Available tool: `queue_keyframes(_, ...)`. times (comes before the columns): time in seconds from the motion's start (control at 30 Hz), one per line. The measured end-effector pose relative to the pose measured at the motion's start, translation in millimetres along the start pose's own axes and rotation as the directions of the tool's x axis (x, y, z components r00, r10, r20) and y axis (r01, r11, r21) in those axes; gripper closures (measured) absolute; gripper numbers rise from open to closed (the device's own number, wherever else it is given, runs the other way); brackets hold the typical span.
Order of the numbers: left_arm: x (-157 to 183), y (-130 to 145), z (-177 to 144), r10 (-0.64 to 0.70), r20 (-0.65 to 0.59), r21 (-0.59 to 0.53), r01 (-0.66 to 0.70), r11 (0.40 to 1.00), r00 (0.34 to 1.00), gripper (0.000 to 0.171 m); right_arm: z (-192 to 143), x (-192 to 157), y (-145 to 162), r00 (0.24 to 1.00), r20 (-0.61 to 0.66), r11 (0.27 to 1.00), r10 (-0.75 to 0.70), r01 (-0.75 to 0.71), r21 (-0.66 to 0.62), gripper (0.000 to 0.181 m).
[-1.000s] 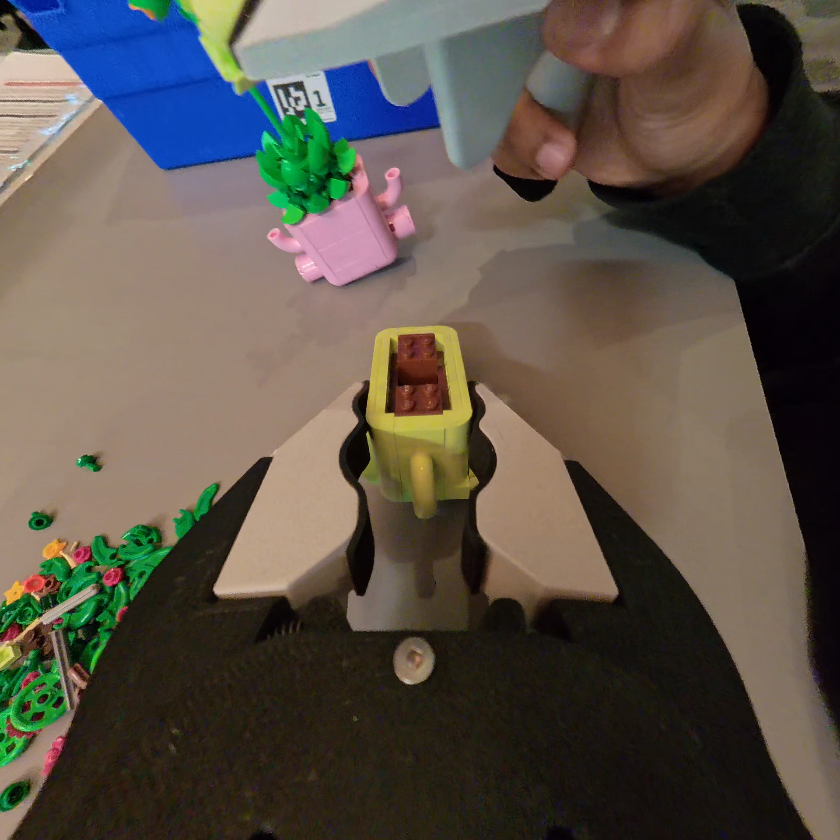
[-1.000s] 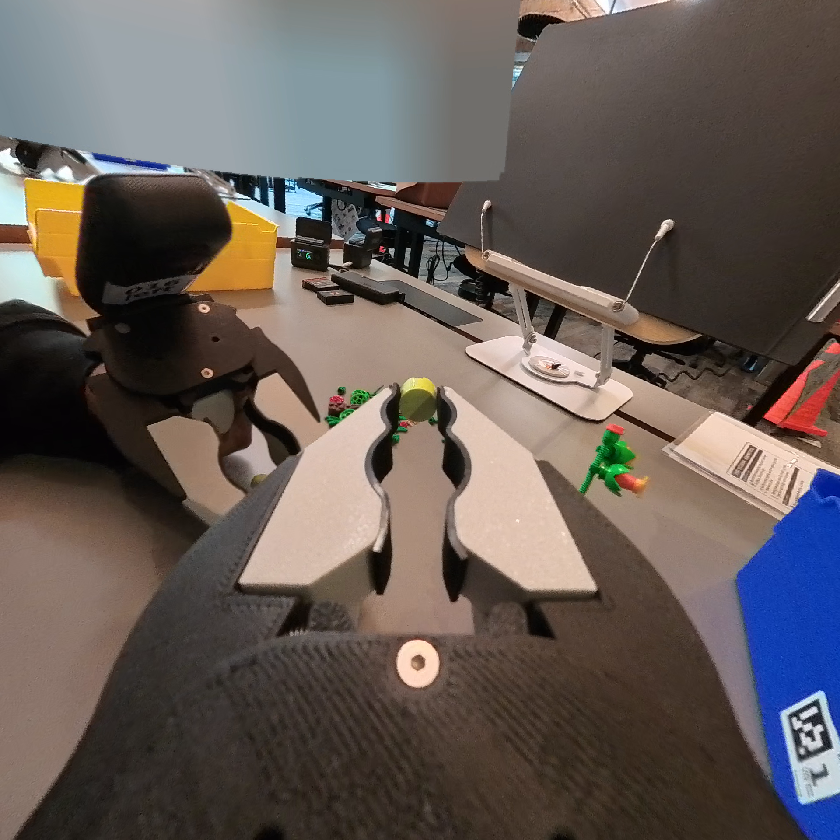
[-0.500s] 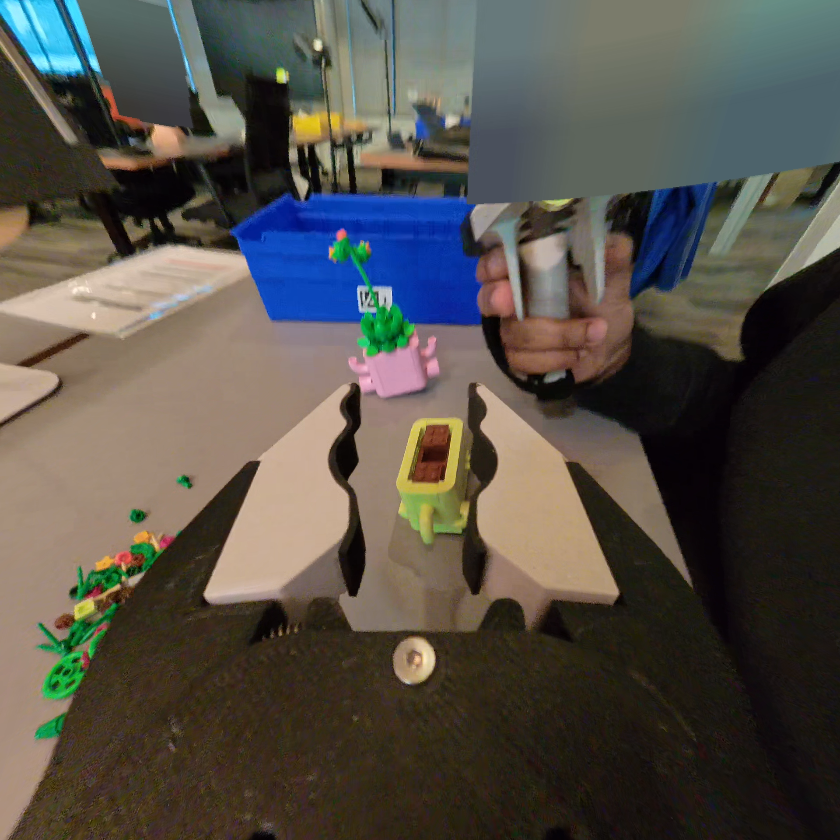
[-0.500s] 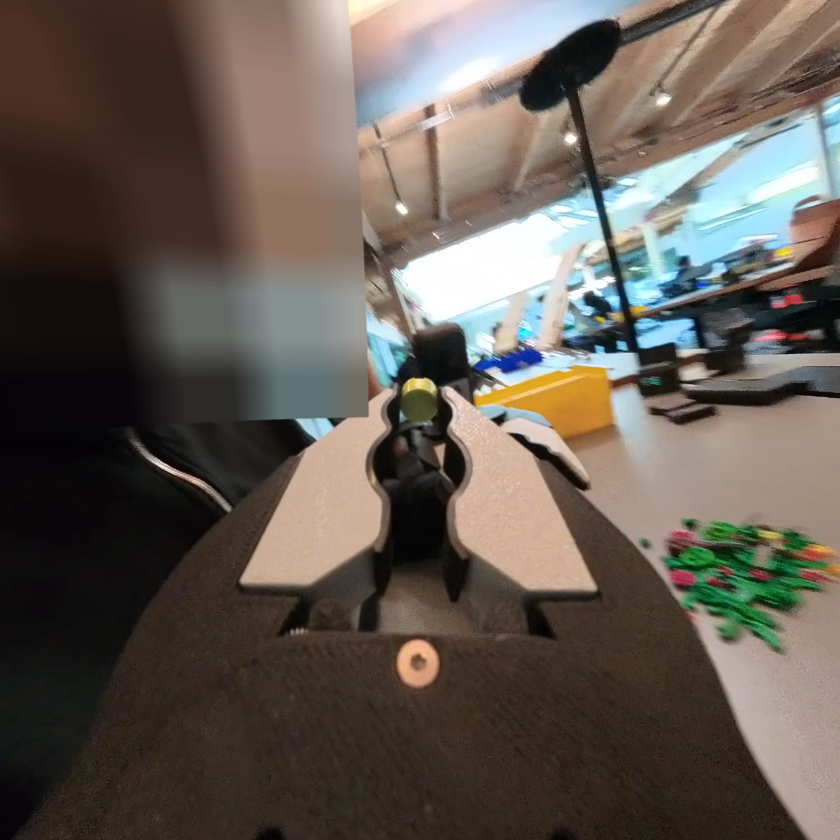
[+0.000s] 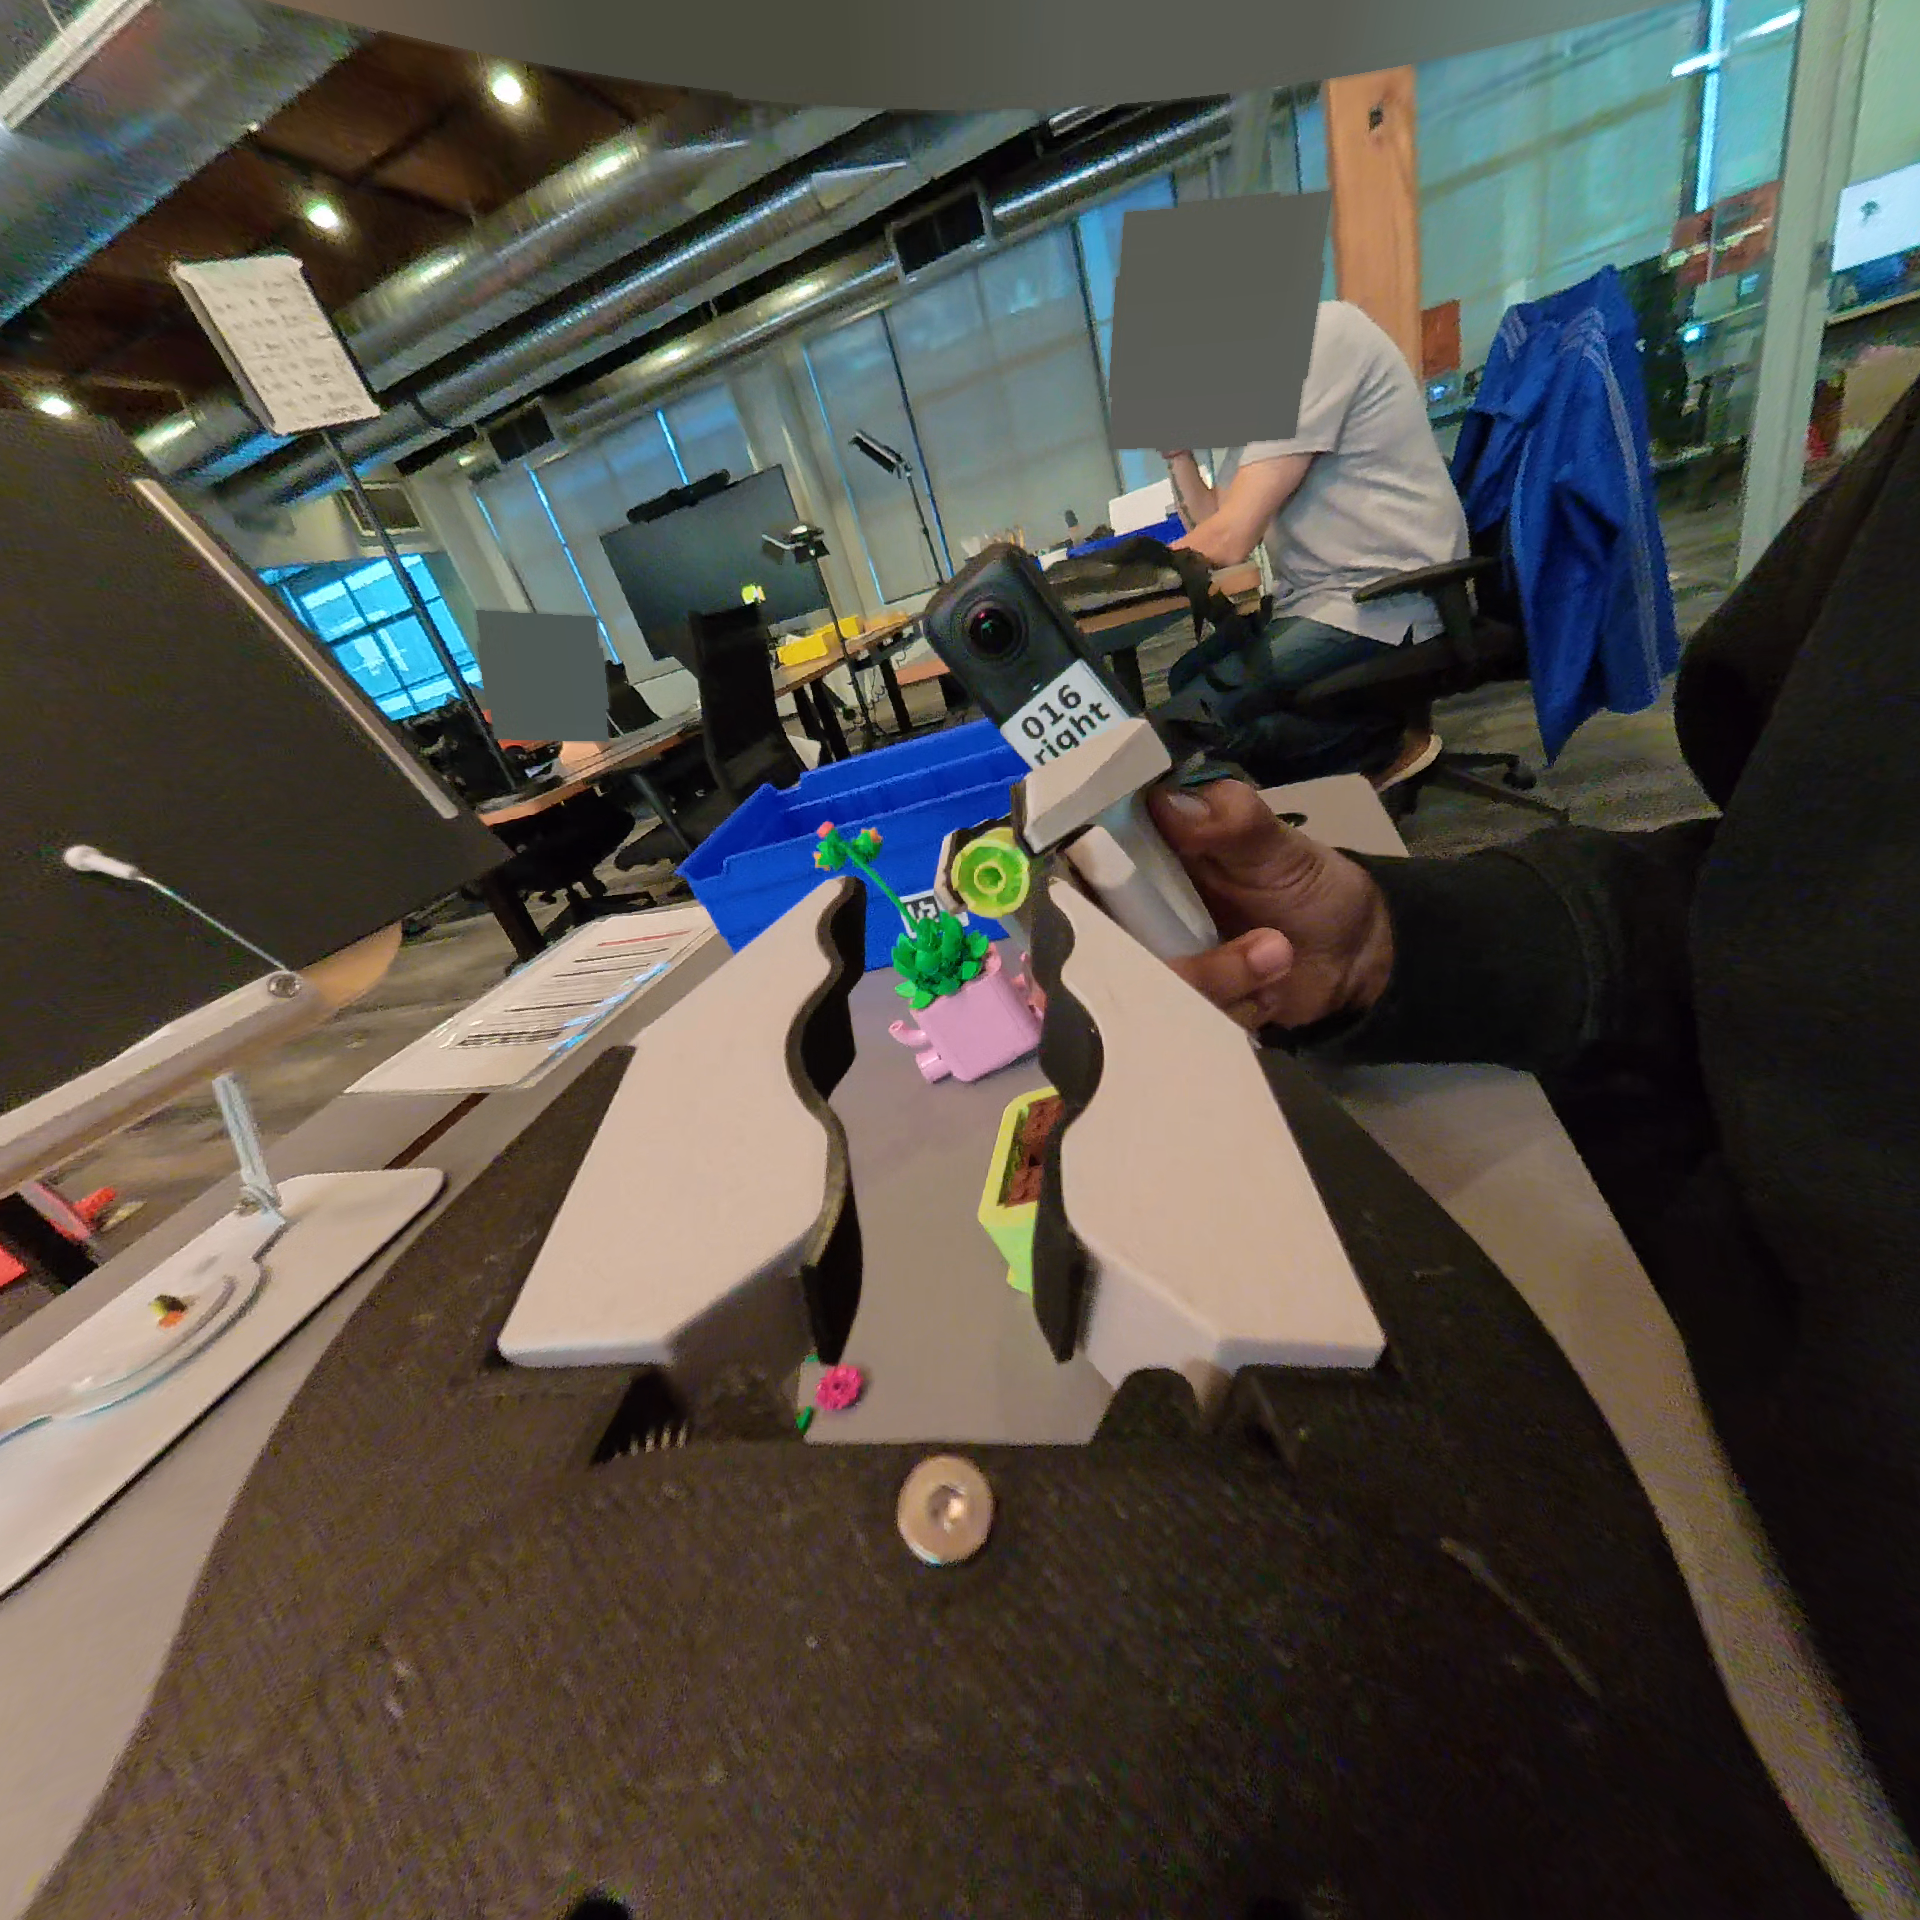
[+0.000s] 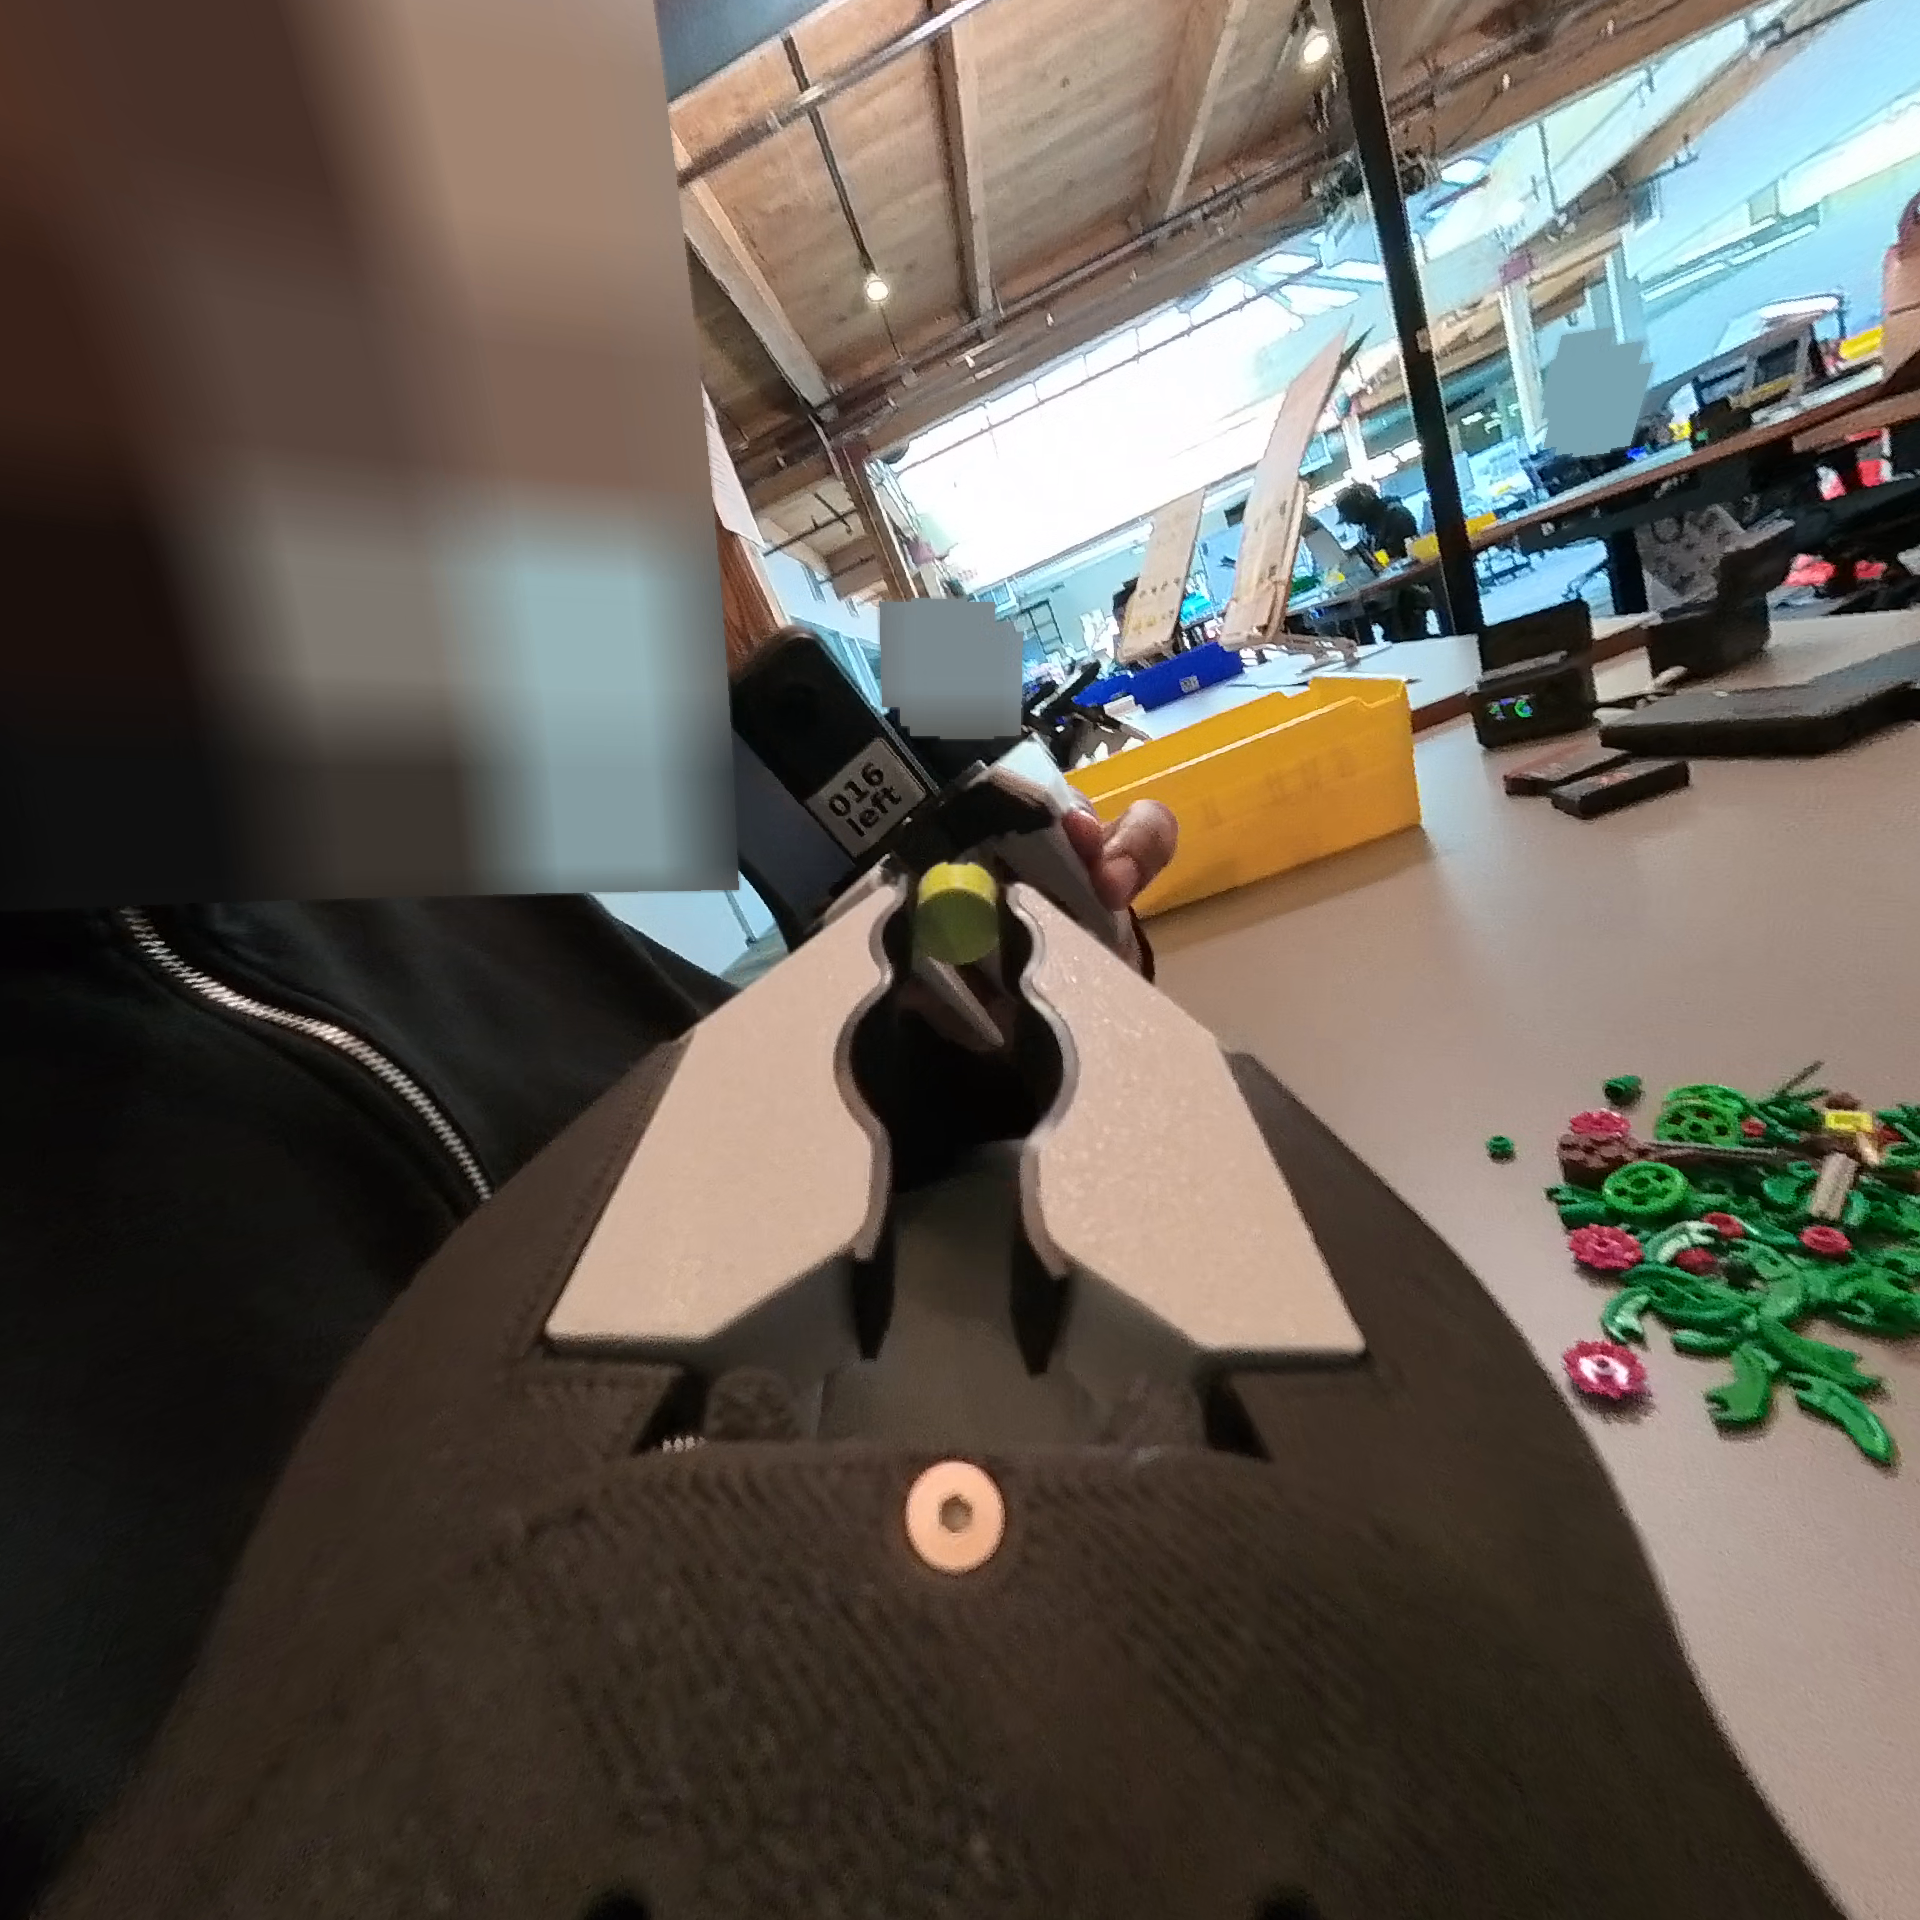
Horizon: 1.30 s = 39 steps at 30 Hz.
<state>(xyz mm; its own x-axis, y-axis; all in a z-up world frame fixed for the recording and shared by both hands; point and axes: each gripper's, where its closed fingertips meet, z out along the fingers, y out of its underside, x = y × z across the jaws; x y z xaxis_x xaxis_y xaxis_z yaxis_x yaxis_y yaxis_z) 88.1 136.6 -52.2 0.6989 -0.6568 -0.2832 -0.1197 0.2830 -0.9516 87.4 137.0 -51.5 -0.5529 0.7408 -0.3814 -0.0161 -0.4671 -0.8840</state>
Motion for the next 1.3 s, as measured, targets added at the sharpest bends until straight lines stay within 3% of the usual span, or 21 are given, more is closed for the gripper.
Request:
queue_keyframes(0.2,6,14,1,0.026,-0.038,-0.066,-0.029,0.997,0.999,0.142,-2,7,1,0.995,-0.011,0.995,0.098,-0.098,0.002,0.168)
queue_keyframes(0.37,10,13,5,0.033,-0.025,-0.047,-0.034,0.998,0.999,0.144,-2,2,4,0.980,0.047,0.981,0.196,-0.195,-0.010,0.168)
queue_keyframes(0.57,13,13,6,0.019,-0.030,-0.036,-0.020,0.999,0.999,0.146,4,1,13,0.979,0.043,0.979,0.197,-0.195,-0.055,0.168)
queue_keyframes(0.7,10,15,6,0.055,-0.008,-0.053,-0.055,0.997,0.998,0.159,6,4,17,0.981,0.022,0.979,0.193,-0.191,-0.073,0.167)
queue_keyframes(0.77,7,15,6,0.050,0.006,-0.056,-0.050,0.997,0.999,0.159,5,7,15,0.985,0.004,0.983,0.173,-0.173,-0.059,0.164)
queue_keyframes(0.87,-4,14,3,-0.005,0.035,-0.042,0.007,0.999,0.999,0.159,-3,12,2,0.996,-0.041,0.997,0.081,-0.081,0.012,0.144)
queue_keyframes(0.97,-6,13,2,-0.163,-0.019,-0.017,0.163,0.987,0.986,0.159,-10,9,-9,0.987,-0.110,0.991,-0.122,0.126,0.039,0.140)
queue_keyframes(1.03,-2,12,3,-0.364,-0.132,-0.021,0.364,0.931,0.922,0.159,-8,2,-8,0.933,-0.151,0.944,-0.326,0.329,-0.011,0.140)
queue_keyframes(1.13,6,10,1,-0.660,-0.325,-0.086,0.674,0.733,0.677,0.159,-3,-1,4,0.751,-0.204,0.778,-0.628,0.609,-0.154,0.148)
queue_keyframes(1.2,6,10,0,-0.755,-0.401,-0.129,0.784,0.608,0.519,0.159,-1,2,14,0.586,-0.224,0.627,-0.779,0.738,-0.250,0.158)
queue_keyframes(1.3,7,18,1,-0.809,-0.418,-0.186,0.832,0.522,0.414,0.159,-1,-2,19,0.340,-0.249,0.406,-0.907,0.865,-0.295,0.172)
